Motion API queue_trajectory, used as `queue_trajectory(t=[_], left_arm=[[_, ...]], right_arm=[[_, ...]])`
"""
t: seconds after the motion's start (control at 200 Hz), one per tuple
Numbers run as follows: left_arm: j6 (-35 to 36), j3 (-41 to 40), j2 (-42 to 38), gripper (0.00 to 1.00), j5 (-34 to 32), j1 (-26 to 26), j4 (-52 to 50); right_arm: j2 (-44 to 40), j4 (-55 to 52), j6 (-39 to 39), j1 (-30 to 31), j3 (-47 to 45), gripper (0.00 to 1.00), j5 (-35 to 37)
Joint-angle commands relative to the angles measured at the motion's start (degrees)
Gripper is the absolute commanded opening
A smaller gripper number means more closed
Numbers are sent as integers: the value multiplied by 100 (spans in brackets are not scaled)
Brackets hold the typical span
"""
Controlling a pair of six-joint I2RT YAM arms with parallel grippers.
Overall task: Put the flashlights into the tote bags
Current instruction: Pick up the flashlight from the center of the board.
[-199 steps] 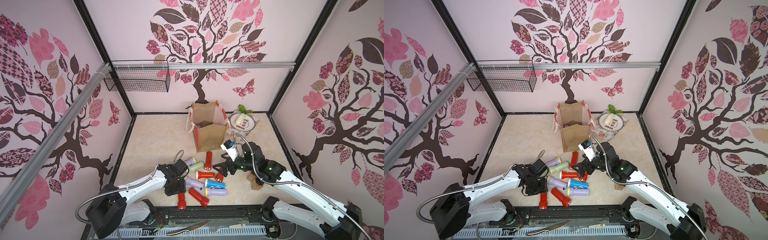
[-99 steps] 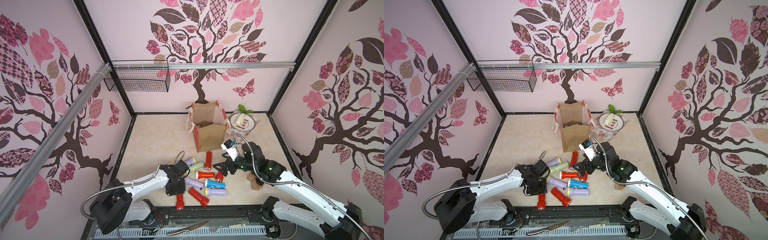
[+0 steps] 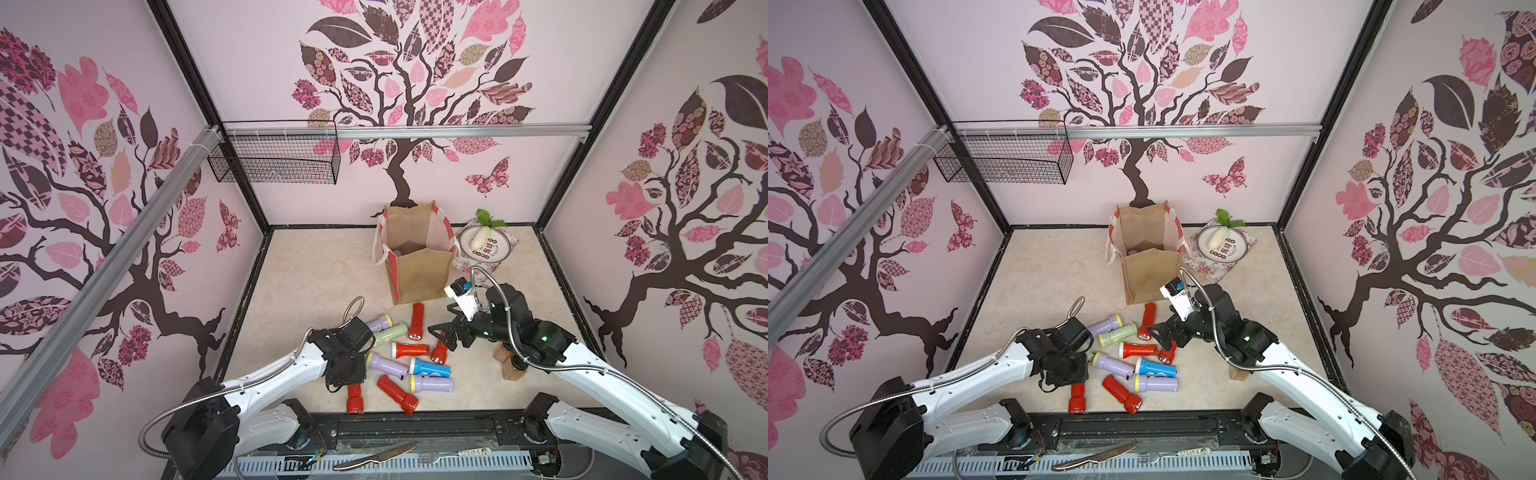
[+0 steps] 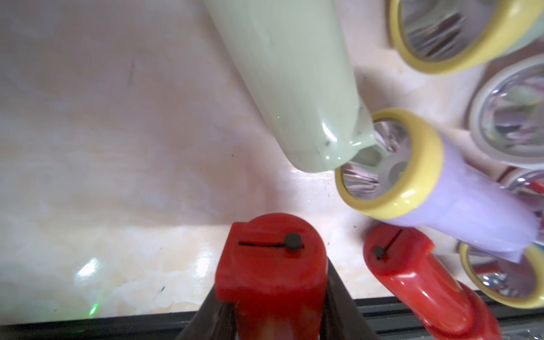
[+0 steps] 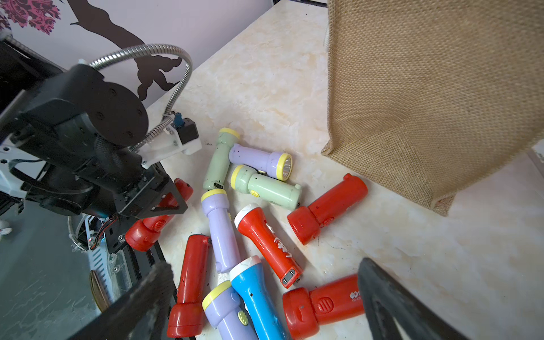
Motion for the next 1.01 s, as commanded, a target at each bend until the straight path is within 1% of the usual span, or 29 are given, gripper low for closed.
queue_trajectory(t=[0.0,0.18,0.315,0.565,0.815,0.96,1.0], left_arm=[[224,722,-237,0,-278,213,-532],[675,1691,-413,0,-296,648,-1021],[963,2697,-164,0,-448,740,-1337],[1508,4734,747,0,-597,887,-1528],[1890,6397,1904,0,-577,1013,-1174],[2029,7243,2610,0,-402,1052,-948],[2094,7680,2821,0,-374,1053,-920]], right_arm=[[-108,-117,-3,11,280,100,124],[-11,-148,70,11,431,100,119],[29,-175,91,13,573,100,126],[38,-395,30,14,804,100,298],[16,-489,136,11,838,100,340],[56,-533,197,18,926,100,348],[70,-543,198,11,936,100,360]])
